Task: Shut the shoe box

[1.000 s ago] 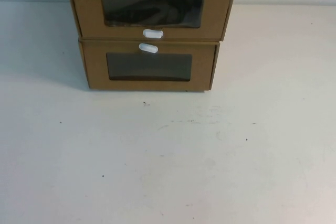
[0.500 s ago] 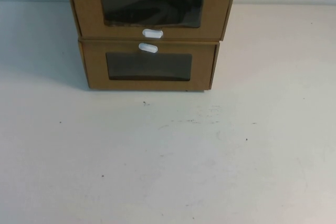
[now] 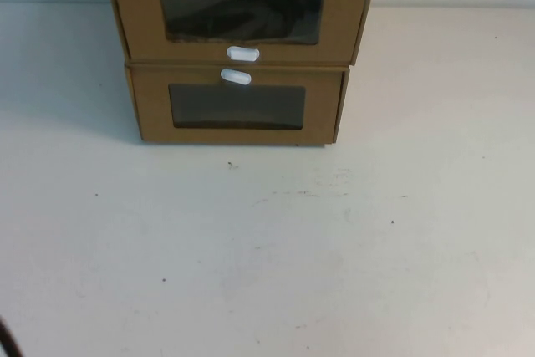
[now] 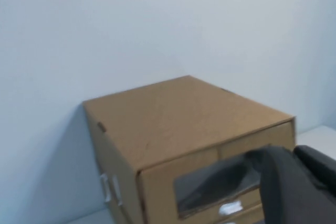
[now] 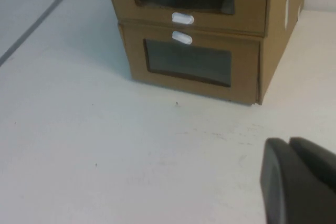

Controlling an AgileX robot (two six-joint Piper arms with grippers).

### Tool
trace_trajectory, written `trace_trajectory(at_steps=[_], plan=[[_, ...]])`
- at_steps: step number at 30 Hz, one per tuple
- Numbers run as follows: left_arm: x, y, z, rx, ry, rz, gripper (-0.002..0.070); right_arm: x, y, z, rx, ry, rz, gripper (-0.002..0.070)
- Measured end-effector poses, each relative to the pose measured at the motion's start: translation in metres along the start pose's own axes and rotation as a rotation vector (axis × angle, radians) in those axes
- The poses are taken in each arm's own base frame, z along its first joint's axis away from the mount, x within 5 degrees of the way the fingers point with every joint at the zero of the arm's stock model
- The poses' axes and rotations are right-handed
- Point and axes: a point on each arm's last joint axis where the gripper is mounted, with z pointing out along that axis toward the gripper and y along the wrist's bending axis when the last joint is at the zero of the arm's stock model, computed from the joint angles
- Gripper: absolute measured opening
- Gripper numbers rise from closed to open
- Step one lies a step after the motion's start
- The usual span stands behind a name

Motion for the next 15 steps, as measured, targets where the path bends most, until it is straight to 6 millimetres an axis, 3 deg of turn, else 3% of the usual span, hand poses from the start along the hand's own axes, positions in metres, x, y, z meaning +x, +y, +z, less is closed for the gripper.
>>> trace_trajectory(at_steps=[7, 15], plan=[[0.097, -0.012, -0.039, -0.139, -0.049, 0.011, -0.0005, 0.067, -0.014, 0.03, 0.004, -0.214, 0.059, -0.0012], [0.195, -0.015, -0.039, -0.208, 0.09, -0.035, -0.0005, 0.126, -0.029, 0.064, 0.055, -0.263, 0.083, -0.0012]])
